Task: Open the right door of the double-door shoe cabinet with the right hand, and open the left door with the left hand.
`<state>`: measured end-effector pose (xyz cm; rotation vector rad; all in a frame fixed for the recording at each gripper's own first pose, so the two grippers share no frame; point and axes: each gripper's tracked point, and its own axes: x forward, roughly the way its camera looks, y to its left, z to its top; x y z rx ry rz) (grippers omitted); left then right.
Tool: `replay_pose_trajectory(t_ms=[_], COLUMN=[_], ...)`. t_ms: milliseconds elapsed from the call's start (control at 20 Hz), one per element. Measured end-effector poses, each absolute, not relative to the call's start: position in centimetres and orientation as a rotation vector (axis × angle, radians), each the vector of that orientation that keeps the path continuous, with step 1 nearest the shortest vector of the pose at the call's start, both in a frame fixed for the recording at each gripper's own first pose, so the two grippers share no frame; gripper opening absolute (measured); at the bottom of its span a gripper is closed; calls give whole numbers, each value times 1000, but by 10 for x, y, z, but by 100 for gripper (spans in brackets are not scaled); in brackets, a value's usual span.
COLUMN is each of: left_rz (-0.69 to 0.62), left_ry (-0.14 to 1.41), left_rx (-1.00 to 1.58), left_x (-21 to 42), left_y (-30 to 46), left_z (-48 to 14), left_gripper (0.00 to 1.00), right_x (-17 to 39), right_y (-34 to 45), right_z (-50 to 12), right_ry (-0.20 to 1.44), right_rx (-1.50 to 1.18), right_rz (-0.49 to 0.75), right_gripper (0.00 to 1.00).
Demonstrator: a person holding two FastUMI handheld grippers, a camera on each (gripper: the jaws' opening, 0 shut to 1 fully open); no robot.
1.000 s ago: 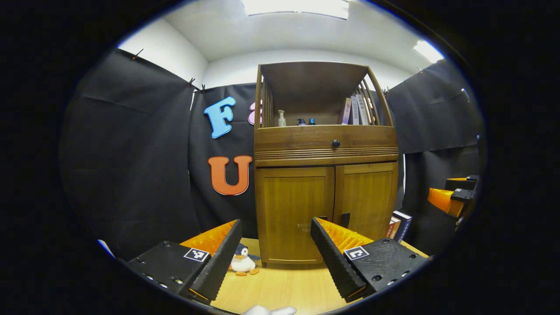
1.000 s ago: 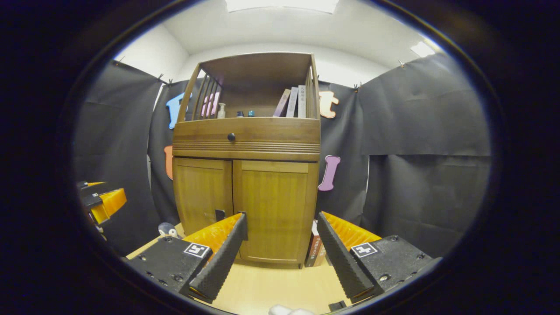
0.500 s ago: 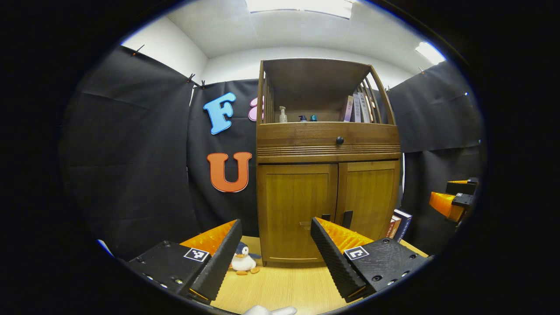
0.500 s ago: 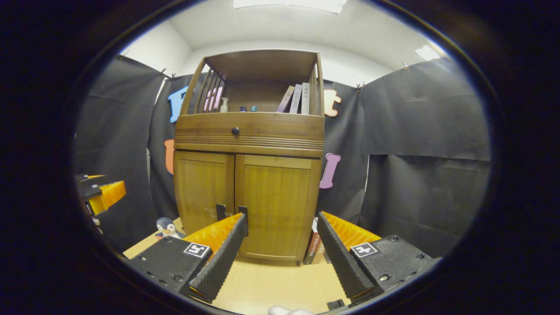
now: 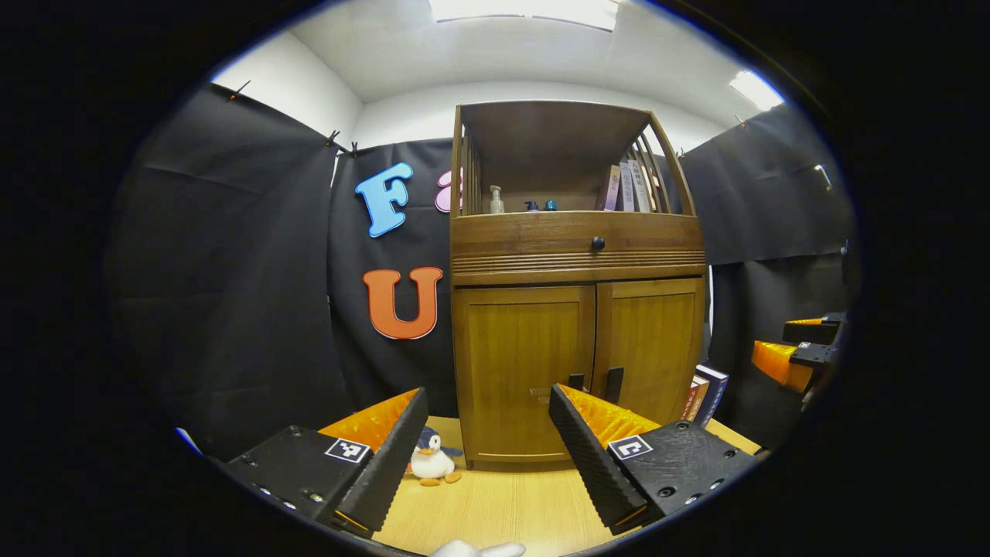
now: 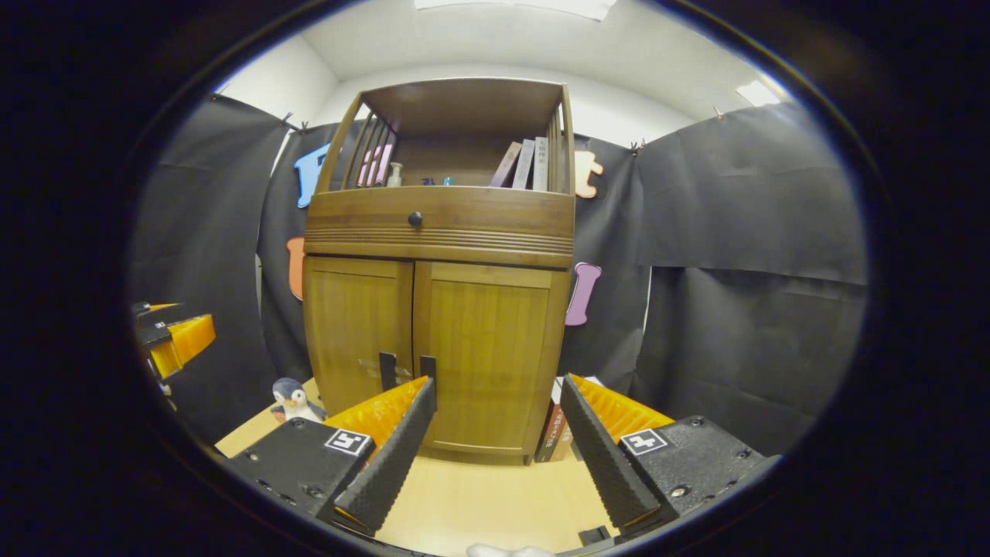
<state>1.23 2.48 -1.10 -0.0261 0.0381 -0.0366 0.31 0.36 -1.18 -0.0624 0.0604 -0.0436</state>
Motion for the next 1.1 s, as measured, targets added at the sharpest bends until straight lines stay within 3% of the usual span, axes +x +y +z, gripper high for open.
replay_pose_trajectory(t_ms=[350, 1100], left_rz=[-23, 47], left_ry=[52, 86], left_rx=[-20, -13], left_x=[3, 3], left_y=[34, 28], left_z=[-20, -35], left_gripper=[96, 96], right_x=[47, 238], right_y=[24, 99], right_z=[-38, -137], right_ry=[69, 169], right_rx=[-78, -21], right_rz=[-40, 40], right_gripper=[100, 100])
